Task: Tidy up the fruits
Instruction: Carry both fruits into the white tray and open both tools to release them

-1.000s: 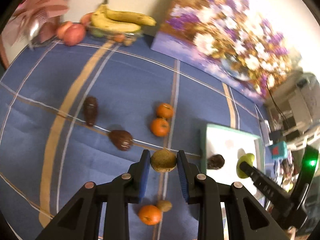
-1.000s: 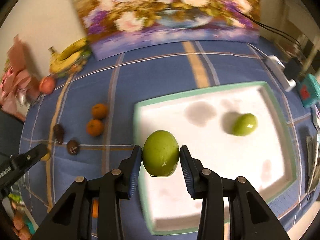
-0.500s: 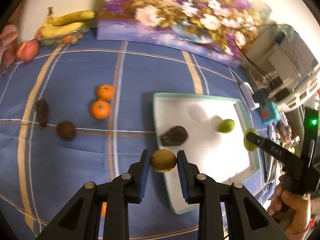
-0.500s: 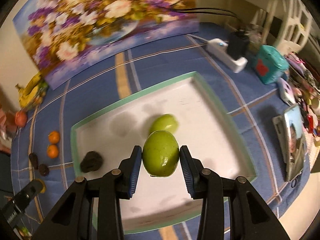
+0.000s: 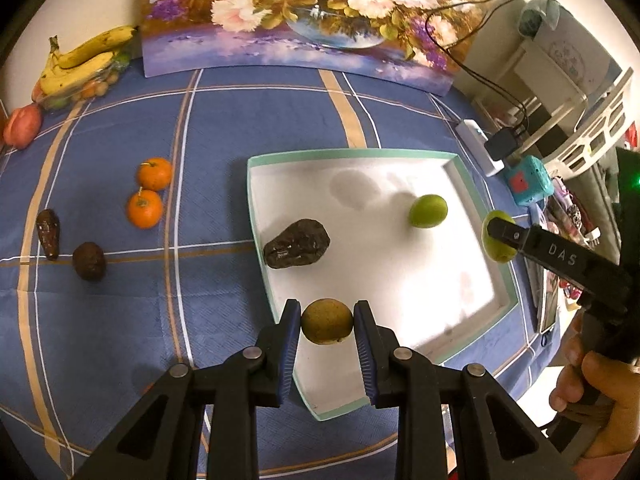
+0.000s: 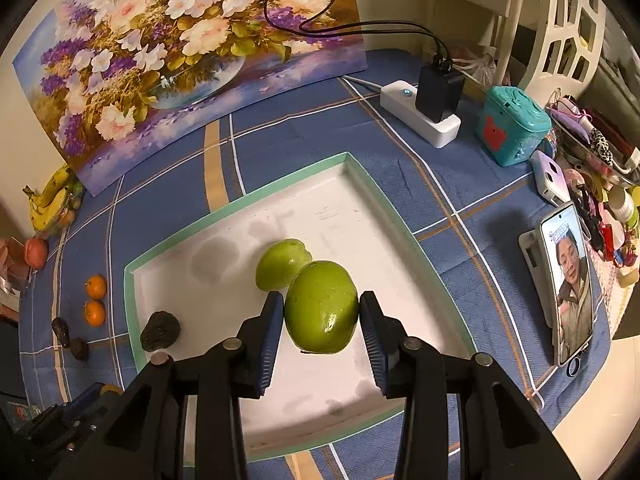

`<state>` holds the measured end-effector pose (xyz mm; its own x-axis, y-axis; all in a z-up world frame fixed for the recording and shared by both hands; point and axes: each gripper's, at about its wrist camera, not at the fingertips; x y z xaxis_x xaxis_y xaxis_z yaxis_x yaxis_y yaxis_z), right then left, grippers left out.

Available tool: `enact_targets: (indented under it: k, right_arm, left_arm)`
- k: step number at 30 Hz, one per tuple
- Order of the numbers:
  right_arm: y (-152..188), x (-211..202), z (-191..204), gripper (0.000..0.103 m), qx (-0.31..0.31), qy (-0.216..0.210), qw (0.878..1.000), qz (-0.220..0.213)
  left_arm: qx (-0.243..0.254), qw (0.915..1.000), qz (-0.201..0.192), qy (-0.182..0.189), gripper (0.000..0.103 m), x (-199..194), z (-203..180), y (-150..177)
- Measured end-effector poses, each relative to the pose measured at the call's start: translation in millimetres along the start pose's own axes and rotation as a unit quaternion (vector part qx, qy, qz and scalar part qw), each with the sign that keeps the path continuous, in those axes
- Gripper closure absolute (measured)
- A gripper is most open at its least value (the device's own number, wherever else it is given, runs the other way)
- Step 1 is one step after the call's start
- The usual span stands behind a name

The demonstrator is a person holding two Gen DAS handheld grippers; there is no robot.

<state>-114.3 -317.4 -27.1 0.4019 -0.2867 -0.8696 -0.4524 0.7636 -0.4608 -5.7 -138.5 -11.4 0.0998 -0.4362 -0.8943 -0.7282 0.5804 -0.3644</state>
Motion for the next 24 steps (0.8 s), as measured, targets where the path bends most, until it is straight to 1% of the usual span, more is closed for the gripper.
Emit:
enact_targets:
  k: [8,14,21,24]
  right_arm:
    - [2,6,4,0.062,-0.006,0.001,1.0,0.008]
    - [7,25,7,0.062,-0.016,0.006,0.999,0.036]
    - [16,45,6,0.062,-0.02,0.015,0.997,0.067]
    - [19,52,6,0.062,-0.022,0.018,0.997,0.077]
  left_arm:
    - [0.005,0.9998,0.017,0.004,0.074,13,-2,3]
    - [0.001,0.9988,0.047,0.014,0.074,33,3,9]
    - [0.017,0.9977,0.065,0.008,0.074,52,-3,15]
    - [0.026,0.9965,0.08,-0.003,0.074,63,-5,19]
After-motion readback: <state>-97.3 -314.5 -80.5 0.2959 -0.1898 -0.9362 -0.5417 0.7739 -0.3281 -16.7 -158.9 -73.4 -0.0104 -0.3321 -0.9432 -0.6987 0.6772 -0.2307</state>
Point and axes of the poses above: each gripper's, at about its wrist camera, not at the fingertips, and x roughly the way its jaws point, z to its left, y to its underside, and after that the axes turned 5 degrees about x, right-handed
